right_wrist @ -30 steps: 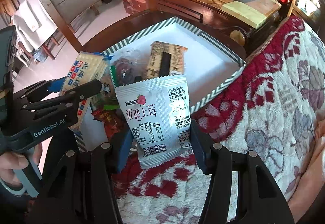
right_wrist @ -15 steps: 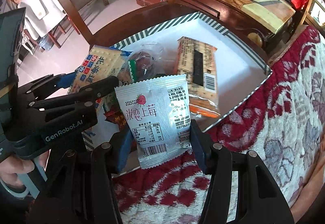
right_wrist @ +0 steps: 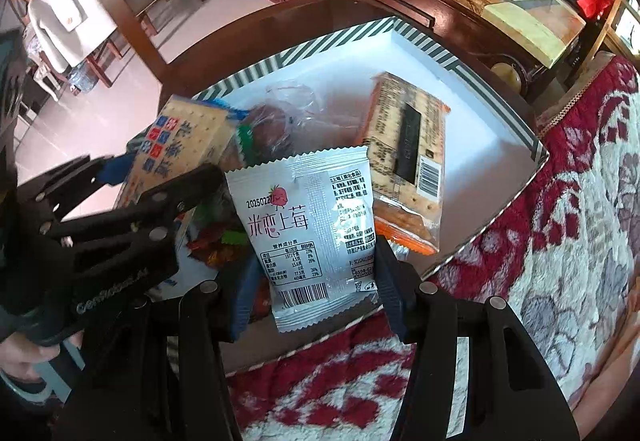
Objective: Organize snacks
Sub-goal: 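Lower both items into the white box and open both tools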
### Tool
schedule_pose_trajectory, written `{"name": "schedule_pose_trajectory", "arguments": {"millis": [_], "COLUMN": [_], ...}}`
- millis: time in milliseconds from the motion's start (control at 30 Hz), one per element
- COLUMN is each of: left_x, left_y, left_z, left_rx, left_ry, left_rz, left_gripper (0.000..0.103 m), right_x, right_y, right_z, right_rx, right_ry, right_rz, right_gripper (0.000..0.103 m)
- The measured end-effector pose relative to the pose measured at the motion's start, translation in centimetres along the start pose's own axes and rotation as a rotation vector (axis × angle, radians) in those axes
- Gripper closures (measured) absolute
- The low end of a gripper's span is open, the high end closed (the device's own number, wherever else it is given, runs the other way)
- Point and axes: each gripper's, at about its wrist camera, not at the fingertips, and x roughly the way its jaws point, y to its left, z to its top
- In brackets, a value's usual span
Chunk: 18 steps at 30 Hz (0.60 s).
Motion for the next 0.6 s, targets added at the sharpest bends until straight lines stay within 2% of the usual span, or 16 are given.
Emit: {"name": "schedule_pose_trajectory", "arguments": {"millis": [300,467,600], "left_x": [0.5,-0.2,-1.5], "left_y": [0.2,0.5,0.2], "left_z": [0.3,0.3,0.0], "left_rx": [-0.006,-0.017,-0.001], "left_ry": [0.013,-0.002,-0.043], "left_rz": [0.025,0.038,0.046], "left_gripper": [0.043,0.025,0.016], "right_x": [0.8,0.0,-1.7], "right_y": [-0.5,-0.3,-0.4], "right_z": [0.8,0.2,-0.5], "right_rx": [0.020,0.018,0.027], "right_ry": [0.013,-0.010,-0.044], "right_rz": [0.016,0.014,0.023], "right_gripper": [0.049,0.048,0.048]}}
